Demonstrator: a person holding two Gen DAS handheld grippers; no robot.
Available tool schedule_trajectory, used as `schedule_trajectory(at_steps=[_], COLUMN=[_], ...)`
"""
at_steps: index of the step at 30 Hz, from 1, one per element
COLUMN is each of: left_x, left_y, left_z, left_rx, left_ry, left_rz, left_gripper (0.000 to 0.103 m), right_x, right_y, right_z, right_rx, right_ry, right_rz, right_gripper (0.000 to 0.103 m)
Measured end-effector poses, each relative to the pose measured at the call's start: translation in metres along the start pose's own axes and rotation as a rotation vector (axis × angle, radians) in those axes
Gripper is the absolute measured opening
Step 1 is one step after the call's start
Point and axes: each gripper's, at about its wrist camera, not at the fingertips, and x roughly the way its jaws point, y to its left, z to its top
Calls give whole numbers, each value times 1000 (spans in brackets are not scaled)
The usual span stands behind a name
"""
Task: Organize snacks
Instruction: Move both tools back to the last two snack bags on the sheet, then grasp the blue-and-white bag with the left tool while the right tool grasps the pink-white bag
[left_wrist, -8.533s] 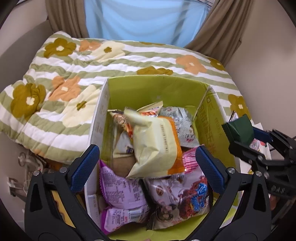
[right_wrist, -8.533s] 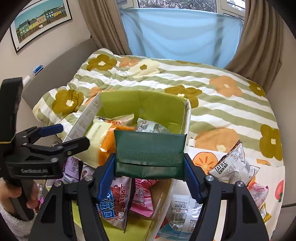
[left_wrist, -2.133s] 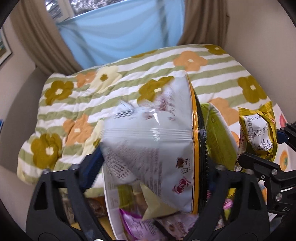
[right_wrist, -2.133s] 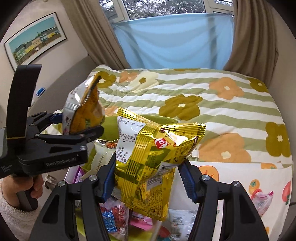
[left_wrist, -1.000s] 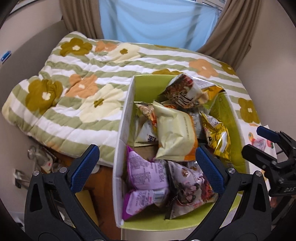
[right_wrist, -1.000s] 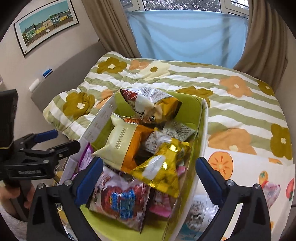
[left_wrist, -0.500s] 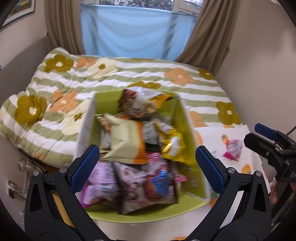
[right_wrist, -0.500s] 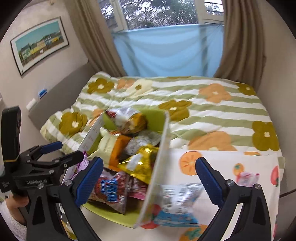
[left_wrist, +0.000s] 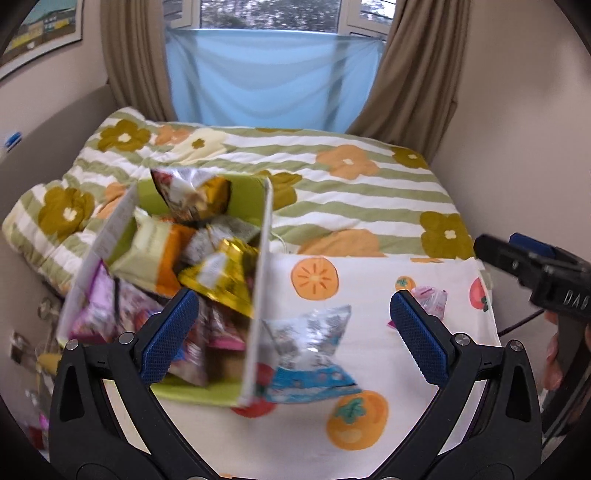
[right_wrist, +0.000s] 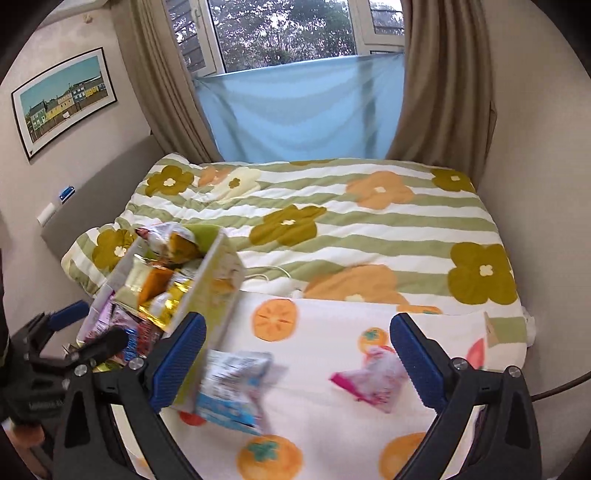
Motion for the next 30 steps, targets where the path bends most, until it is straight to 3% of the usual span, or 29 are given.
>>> schedule_trajectory(at_steps=[9,18,25,30], left_x=[67,144,175,181], left_y=[-59,-50,-50,-51], left_z=[-52,-73,-81,-81], left_rx=[31,-4,25,31], left_ry=[127,246,335,351], left_rz=[120,269,305,264], left_gripper=[103,103,103,103], right_x=[28,76,106,121], right_y=[-67,-94,-98,-103], right_z=[-17,-47,-62,-72], right_rx=[11,42,67,93], right_ry=[84,184,247,276], right_rz=[65,66,48,36], right_gripper=[99,100,100,99])
